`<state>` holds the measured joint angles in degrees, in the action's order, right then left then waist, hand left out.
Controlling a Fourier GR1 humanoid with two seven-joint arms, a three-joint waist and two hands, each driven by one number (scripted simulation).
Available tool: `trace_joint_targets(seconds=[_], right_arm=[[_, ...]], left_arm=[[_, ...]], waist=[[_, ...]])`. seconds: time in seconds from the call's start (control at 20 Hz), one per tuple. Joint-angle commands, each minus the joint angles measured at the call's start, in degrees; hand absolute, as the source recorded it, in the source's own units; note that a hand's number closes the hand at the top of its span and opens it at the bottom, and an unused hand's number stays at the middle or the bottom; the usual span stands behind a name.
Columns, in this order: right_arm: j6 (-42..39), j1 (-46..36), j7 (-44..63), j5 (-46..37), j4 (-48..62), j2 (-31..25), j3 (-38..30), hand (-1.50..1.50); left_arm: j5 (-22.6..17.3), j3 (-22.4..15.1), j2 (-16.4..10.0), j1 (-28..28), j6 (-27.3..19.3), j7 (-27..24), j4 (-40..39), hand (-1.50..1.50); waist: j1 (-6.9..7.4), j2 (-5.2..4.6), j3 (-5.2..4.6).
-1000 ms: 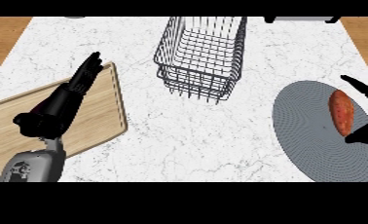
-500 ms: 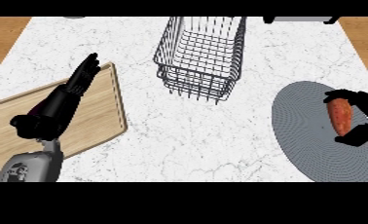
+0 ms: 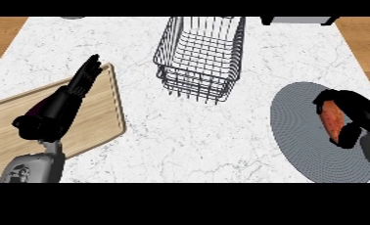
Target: Pick the sweet potato from the placemat and place it in the basket
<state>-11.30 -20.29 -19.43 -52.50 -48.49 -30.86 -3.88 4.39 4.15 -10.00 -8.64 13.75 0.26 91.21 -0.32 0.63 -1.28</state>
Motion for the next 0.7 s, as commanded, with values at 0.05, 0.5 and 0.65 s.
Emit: trace_joint_targets(seconds=[0.05,0.5,0.65], right_arm=[[3.1,-4.1,12.0,-4.9,-8.0,18.5,9.4,1.5],[4.1,-8.1,33.4,-6.8,-16.3,30.4,22.6,1.5],[8.7,-6.3,39.6,1.9,-20.9,30.6,26.6,1.5]], left_arm=[[0.6,-1.3,0.4,-1.0,0.4,0.5,-0.7,0.0],[0.3,-3.0,1.7,-2.9,1.0,1.0,-1.6,0.0],[0.8,-3.9,2.4,-3.0,0.9,0.3,-2.2,0.0]], waist=[[2.39,0.33,0.83],[5.3,0.09,1.27],[5.6,-0.13,1.46]])
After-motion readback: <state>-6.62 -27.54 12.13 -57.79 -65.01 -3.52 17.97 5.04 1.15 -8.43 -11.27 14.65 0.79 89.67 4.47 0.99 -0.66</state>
